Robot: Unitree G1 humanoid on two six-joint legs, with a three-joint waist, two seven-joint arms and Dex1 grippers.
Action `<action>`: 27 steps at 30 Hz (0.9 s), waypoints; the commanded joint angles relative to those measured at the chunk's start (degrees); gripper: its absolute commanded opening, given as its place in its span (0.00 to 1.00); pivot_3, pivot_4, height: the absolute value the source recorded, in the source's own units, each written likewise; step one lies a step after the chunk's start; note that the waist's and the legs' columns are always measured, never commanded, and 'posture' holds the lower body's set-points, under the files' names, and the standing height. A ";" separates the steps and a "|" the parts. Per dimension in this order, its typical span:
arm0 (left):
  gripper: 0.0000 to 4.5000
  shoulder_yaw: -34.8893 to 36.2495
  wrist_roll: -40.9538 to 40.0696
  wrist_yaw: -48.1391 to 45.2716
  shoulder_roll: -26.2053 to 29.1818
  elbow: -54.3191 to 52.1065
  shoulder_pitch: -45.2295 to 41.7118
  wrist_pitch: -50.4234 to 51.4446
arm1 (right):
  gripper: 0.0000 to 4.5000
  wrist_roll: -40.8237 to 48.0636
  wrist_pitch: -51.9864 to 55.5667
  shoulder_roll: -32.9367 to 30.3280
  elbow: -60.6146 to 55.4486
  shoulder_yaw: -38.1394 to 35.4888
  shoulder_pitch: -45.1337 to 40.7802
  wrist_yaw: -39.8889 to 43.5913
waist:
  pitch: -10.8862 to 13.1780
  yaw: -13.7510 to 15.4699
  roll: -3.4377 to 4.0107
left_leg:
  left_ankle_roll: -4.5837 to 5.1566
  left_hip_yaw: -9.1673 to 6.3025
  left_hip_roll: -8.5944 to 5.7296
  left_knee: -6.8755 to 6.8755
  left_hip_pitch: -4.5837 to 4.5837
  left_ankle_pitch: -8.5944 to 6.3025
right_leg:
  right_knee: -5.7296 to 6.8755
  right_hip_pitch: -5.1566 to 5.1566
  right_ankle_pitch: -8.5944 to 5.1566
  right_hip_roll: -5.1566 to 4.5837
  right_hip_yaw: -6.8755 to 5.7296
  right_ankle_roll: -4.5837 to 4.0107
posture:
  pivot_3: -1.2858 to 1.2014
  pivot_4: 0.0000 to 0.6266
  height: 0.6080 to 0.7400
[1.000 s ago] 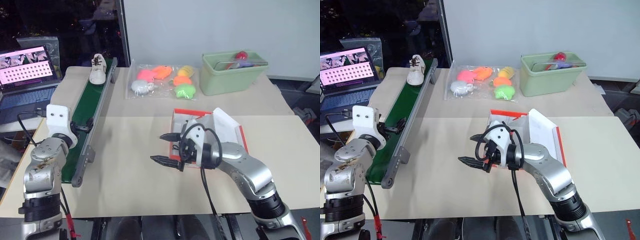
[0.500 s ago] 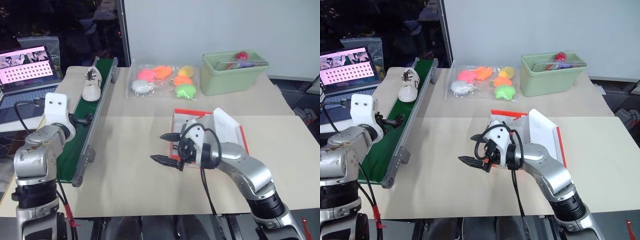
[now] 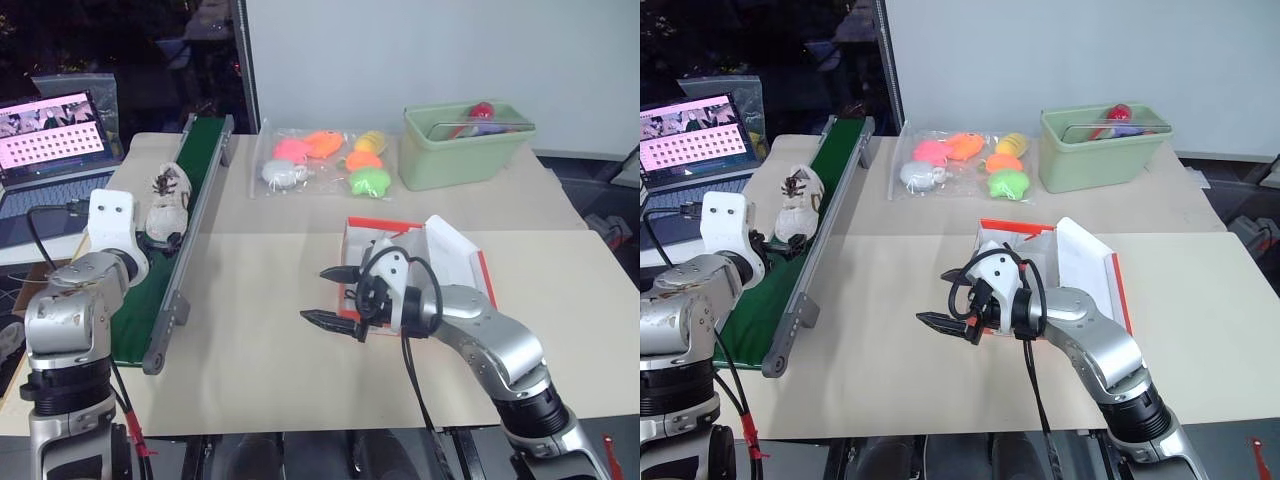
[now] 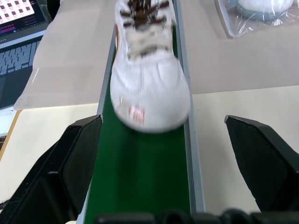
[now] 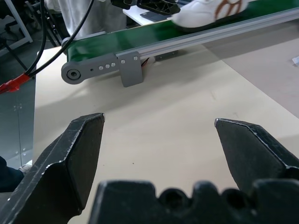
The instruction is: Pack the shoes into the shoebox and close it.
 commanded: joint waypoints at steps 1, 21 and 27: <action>1.00 0.58 0.97 0.41 0.99 -0.61 -0.27 -1.50 | 0.99 0.86 -0.11 0.18 -1.01 -1.06 -0.80 0.01 | 0.00 0.00 0.00 | 0.00 0.00 0.00 0.00 0.00 0.00 | 0.00 0.00 0.00 0.00 0.00 0.00 | 0.52 0.24 0.92; 0.12 1.69 0.35 2.83 -2.65 0.99 0.28 4.30 | 1.00 1.49 0.18 0.32 -0.25 -2.26 -2.00 0.53 | 0.00 0.75 0.00 | -0.03 -0.02 0.00 0.01 0.23 0.03 | 0.14 0.14 0.01 0.02 0.00 -0.02 | 0.52 0.24 0.92; 0.03 1.53 0.61 3.34 -3.12 0.99 -0.03 4.29 | 1.00 1.44 0.04 0.36 0.27 -2.50 -2.41 0.60 | 0.00 0.79 0.00 | -0.03 -0.02 -0.01 0.01 0.19 0.03 | 0.12 0.11 0.01 0.02 0.00 -0.02 | 0.52 0.24 0.92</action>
